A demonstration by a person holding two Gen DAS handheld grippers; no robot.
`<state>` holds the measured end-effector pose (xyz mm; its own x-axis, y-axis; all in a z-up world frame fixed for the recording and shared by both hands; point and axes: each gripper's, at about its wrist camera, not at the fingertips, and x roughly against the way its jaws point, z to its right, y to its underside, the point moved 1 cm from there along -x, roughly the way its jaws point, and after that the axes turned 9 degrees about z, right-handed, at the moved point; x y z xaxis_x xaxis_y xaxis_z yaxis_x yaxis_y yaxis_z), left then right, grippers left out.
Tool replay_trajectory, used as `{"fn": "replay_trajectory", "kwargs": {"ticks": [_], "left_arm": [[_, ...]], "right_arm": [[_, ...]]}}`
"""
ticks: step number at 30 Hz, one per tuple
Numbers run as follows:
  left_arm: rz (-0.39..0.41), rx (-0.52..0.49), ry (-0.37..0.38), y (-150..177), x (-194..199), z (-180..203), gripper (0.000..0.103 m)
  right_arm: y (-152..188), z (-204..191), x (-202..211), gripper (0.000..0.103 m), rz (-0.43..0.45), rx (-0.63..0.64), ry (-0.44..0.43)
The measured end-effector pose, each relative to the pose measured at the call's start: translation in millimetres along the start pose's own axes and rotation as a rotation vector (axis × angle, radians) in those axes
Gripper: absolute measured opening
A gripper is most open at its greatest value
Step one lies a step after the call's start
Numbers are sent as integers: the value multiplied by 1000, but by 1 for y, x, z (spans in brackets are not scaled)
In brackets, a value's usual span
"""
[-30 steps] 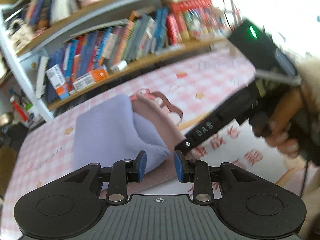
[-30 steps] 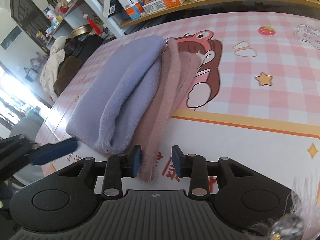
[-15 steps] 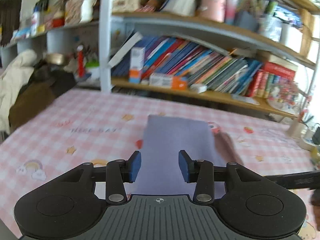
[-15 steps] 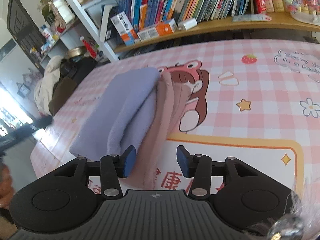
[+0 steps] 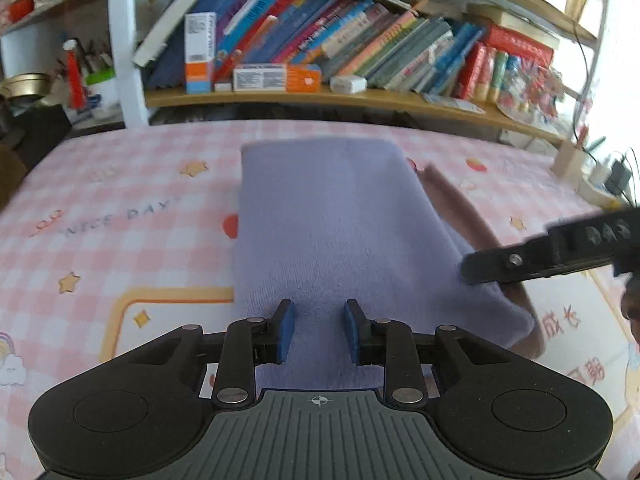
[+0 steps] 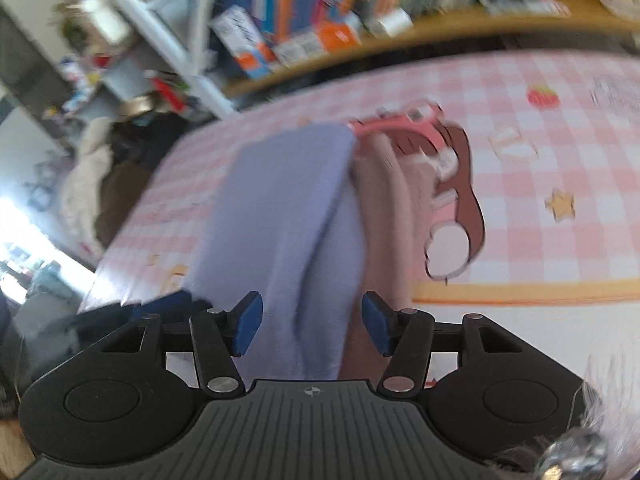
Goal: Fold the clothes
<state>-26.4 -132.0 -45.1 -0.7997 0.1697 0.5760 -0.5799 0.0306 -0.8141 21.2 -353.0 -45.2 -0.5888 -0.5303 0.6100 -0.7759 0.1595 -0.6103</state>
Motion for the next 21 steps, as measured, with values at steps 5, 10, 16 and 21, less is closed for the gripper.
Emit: {"fn": "replay_trajectory", "kwargs": {"ticks": [5, 10, 16, 21], "left_arm": [[-6, 0, 37, 0, 2, -4, 26], [-10, -18, 68, -2, 1, -9, 27], [-14, 18, 95, -3, 2, -17, 28], [-19, 5, 103, -3, 1, -17, 28]], "right_arm": [[3, -1, -15, 60, 11, -43, 0], [-1, -13, -31, 29, 37, 15, 36], [14, -70, 43, 5, 301, 353, -224], [16, -17, -8, 5, 86, 126, 158]]}}
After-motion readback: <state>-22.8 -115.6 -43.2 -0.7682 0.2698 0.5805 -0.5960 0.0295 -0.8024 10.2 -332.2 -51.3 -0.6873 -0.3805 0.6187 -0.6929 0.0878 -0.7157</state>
